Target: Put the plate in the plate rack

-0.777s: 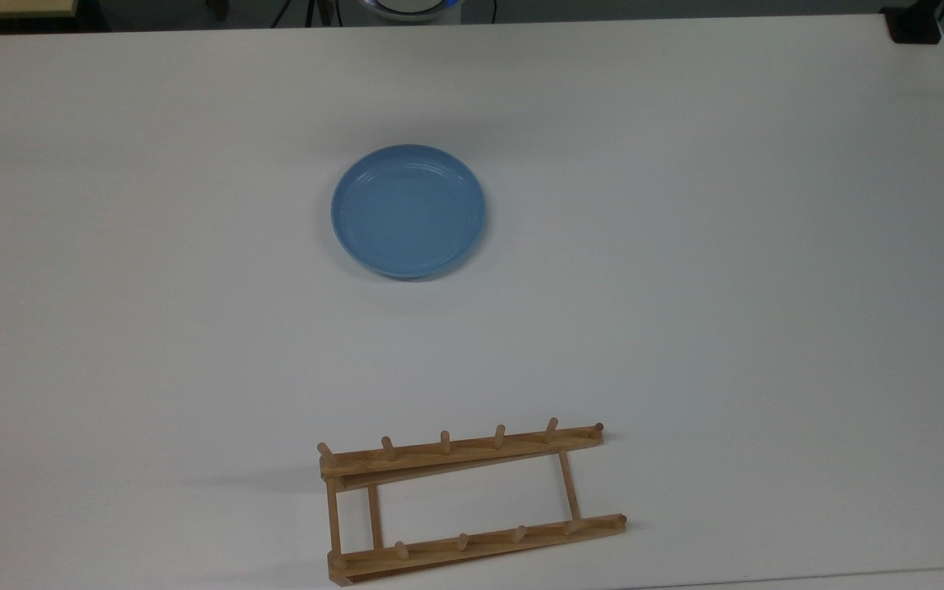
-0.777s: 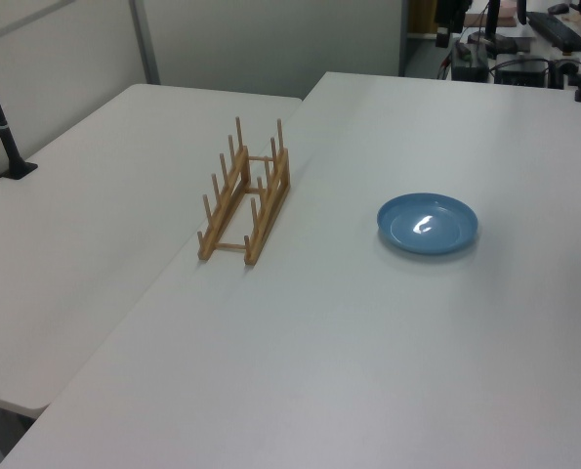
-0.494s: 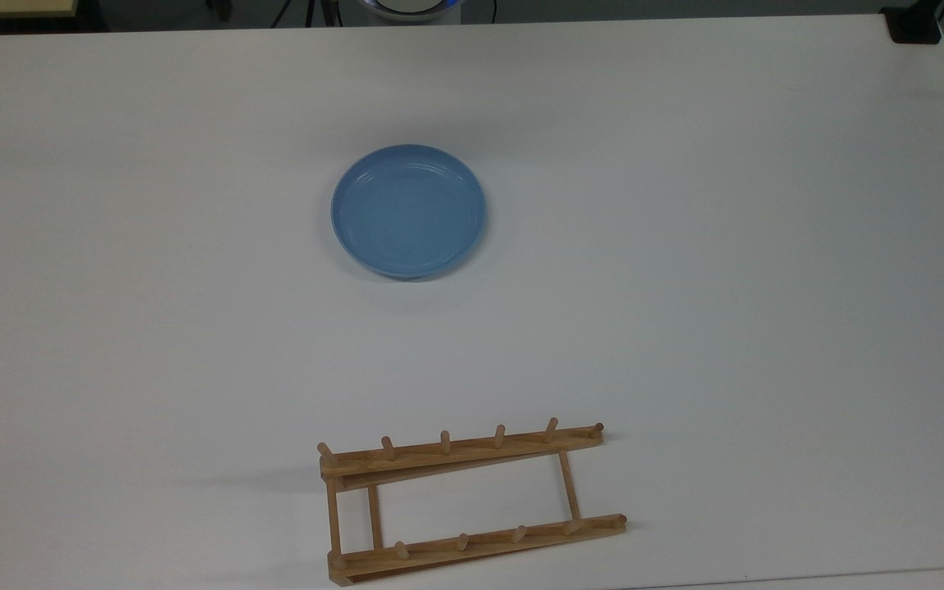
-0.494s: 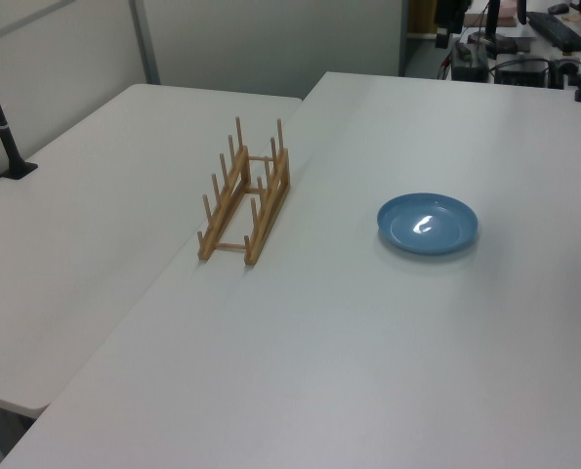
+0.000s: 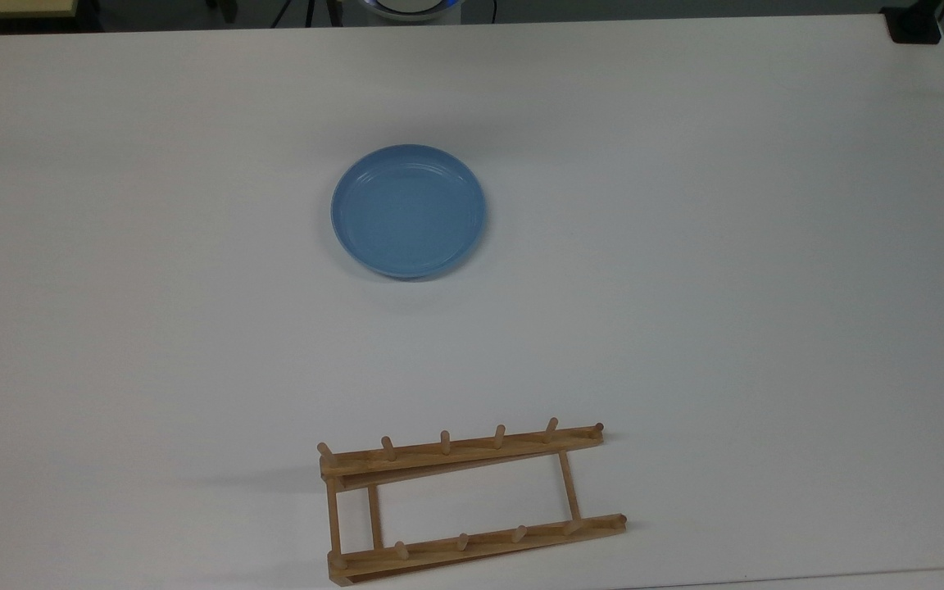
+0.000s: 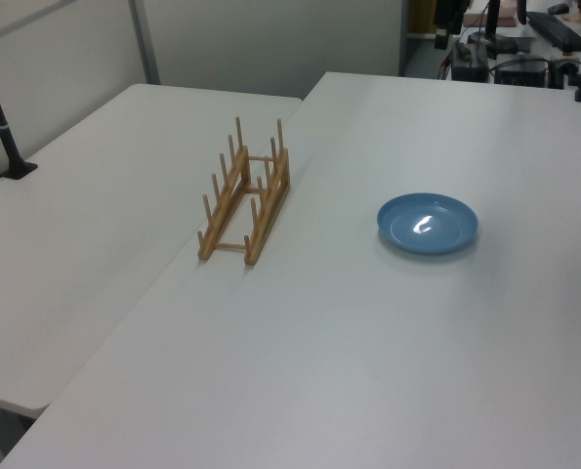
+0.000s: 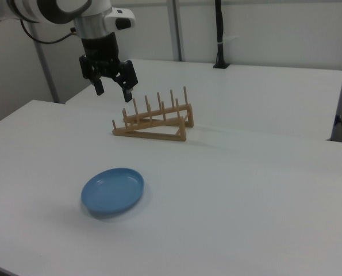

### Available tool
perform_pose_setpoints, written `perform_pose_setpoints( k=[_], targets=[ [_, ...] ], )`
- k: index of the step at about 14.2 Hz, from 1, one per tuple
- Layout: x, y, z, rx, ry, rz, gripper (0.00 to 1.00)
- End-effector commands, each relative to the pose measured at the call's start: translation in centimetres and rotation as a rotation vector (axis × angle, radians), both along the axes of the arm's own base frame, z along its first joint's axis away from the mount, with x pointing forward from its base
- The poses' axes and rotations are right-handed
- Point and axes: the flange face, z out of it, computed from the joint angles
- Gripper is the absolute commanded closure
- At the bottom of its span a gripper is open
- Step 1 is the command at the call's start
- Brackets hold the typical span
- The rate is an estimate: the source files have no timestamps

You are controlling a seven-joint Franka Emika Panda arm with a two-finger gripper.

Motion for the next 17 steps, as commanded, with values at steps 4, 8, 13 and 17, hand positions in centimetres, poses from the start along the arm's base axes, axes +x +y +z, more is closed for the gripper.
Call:
perform_pose_setpoints(
  k=[4, 8, 13, 17],
  targets=[
    [-0.1, 0.1, 0.1, -0.009, -0.011, 0.019, 0.0],
    [-0.3, -0.3, 0.2, -0.017, -0.01, 0.054, 0.0],
    [-0.7, -1.8, -0.7, -0.102, 0.039, 0.274, 0.0],
    [0.1, -2.3, -4.4, -0.162, 0.159, 0.361, 0.0]
  ],
)
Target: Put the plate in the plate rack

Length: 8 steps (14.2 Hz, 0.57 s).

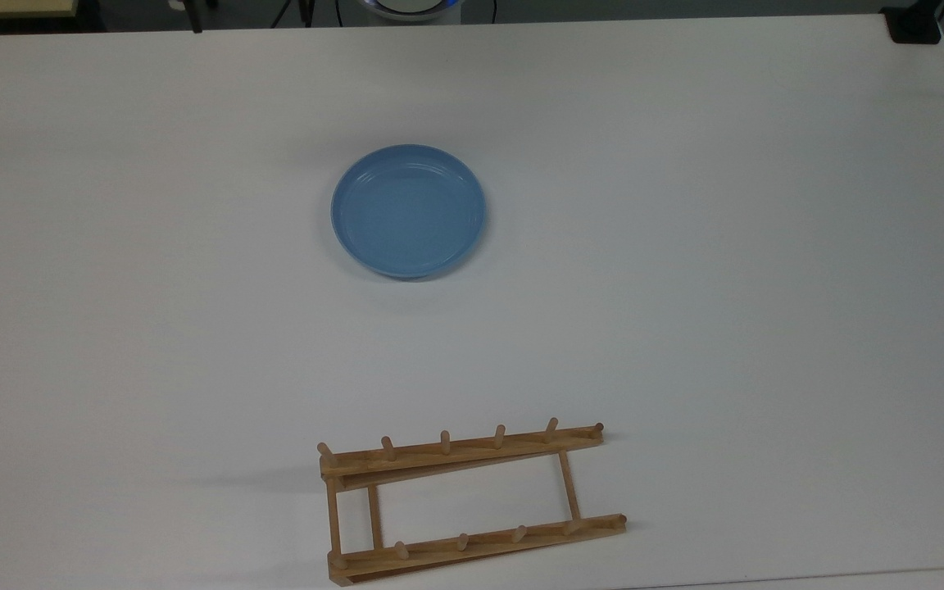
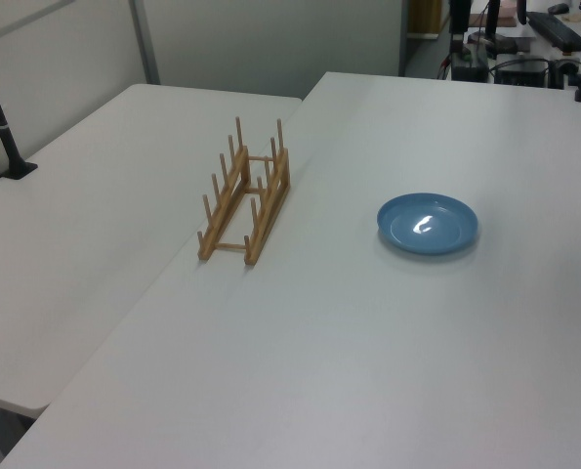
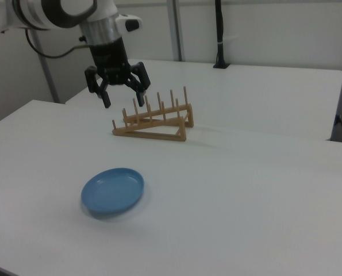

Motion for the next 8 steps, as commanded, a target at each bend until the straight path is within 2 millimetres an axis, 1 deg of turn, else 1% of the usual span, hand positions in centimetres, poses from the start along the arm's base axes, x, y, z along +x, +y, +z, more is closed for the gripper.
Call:
perform_pose_setpoints(
  k=[1, 3, 5, 7, 8],
  targets=[
    [0.4, -0.2, -3.8, -0.077, 0.132, 0.044, 0.0],
    [0.3, 0.1, -6.8, -0.083, 0.182, 0.006, 0.0],
    [0.5, 0.5, -9.1, -0.081, 0.207, 0.009, 0.0],
    [1.2, 1.0, -12.9, -0.065, 0.202, 0.017, 0.0],
    [1.4, 1.5, -14.1, -0.063, 0.179, 0.013, 0.0]
  ],
)
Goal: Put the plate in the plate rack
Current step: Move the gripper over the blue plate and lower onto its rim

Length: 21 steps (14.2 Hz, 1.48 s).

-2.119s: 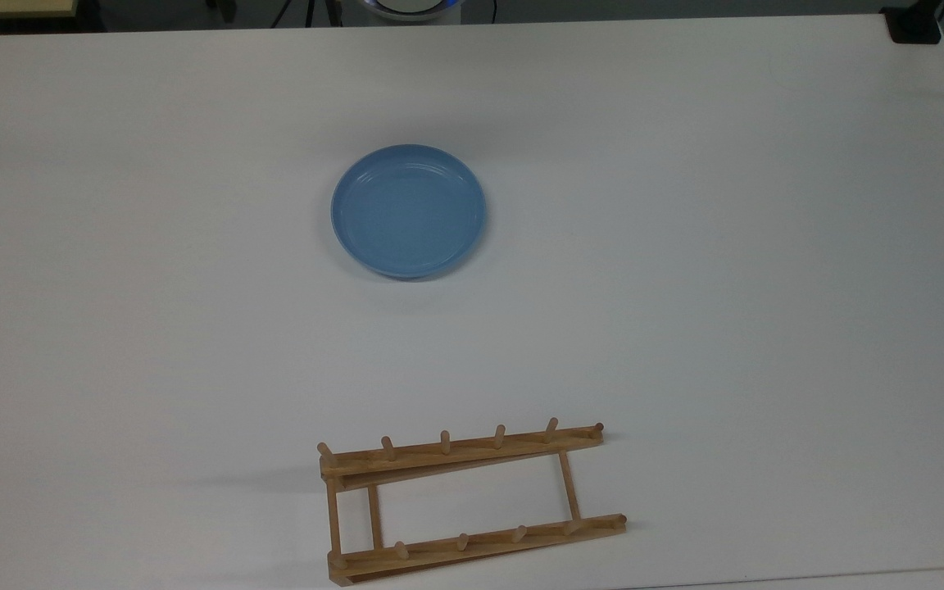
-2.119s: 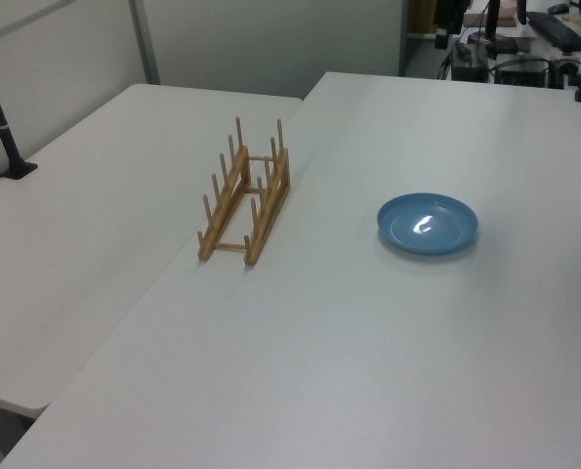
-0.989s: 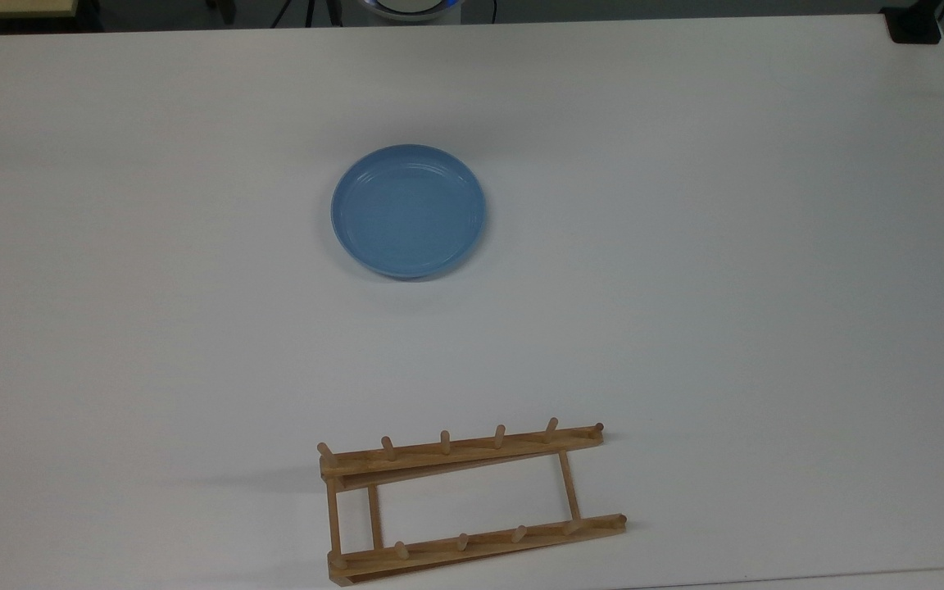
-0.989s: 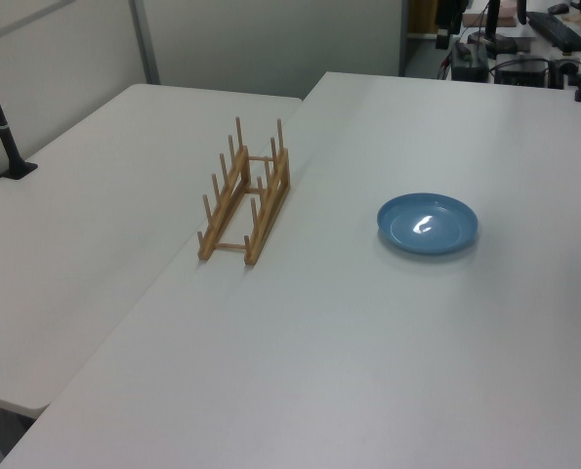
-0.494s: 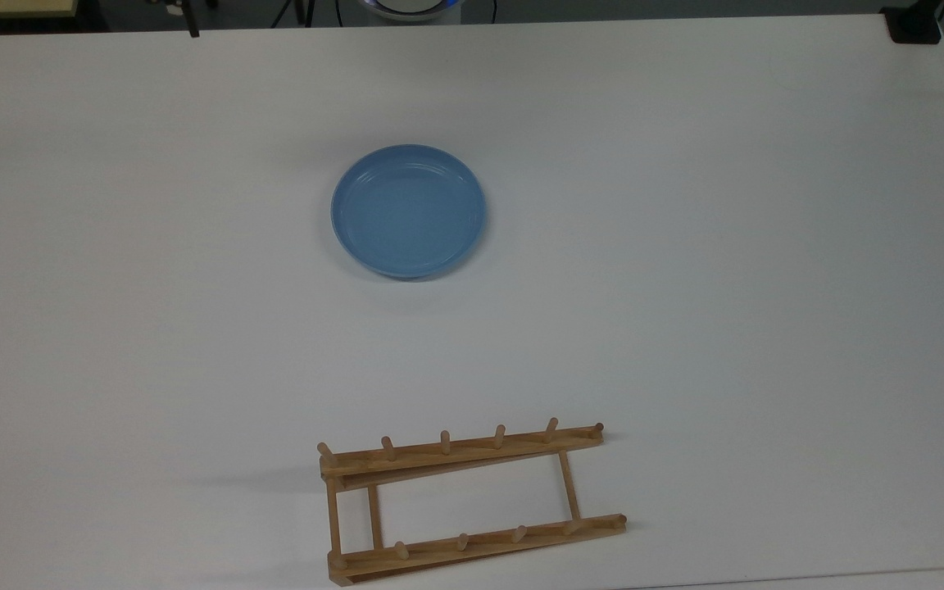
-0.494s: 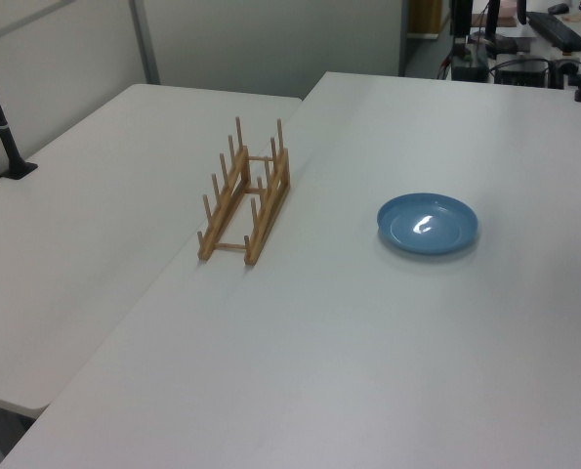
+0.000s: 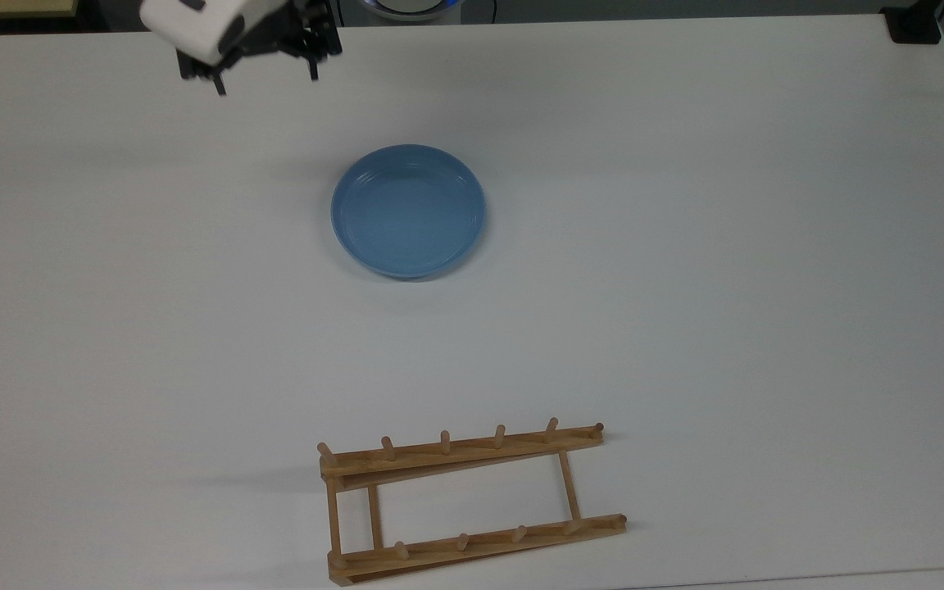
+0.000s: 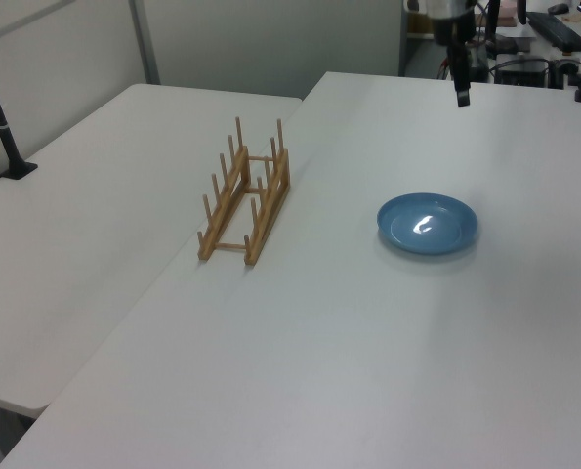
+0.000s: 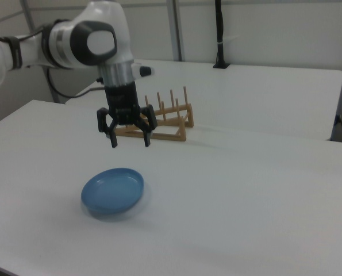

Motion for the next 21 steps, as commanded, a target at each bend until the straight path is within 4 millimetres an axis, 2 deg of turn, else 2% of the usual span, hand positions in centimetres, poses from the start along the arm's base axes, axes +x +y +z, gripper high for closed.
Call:
perform_pose_setpoints(
  k=[1, 5, 6, 10, 12, 14, 15, 17, 21],
  targets=[
    [0.3, 2.4, -5.7, -0.011, -0.062, -0.029, 0.0],
    [2.4, 5.0, -13.3, -0.018, -0.163, -0.153, 0.0],
    [2.9, 5.1, -15.1, -0.019, -0.154, -0.155, 0.0],
    [3.0, 5.1, -18.4, -0.029, -0.107, -0.151, 0.01],
    [3.2, 5.0, -19.8, -0.039, -0.092, -0.177, 0.08],
    [3.5, 5.1, -20.1, -0.036, -0.12, -0.195, 0.24],
    [3.7, 5.1, -20.6, -0.037, -0.129, -0.218, 0.41],
    [3.8, 5.2, -20.9, -0.038, -0.129, -0.223, 0.67],
    [3.9, 5.2, -20.7, -0.038, -0.134, -0.222, 1.0]
  ],
)
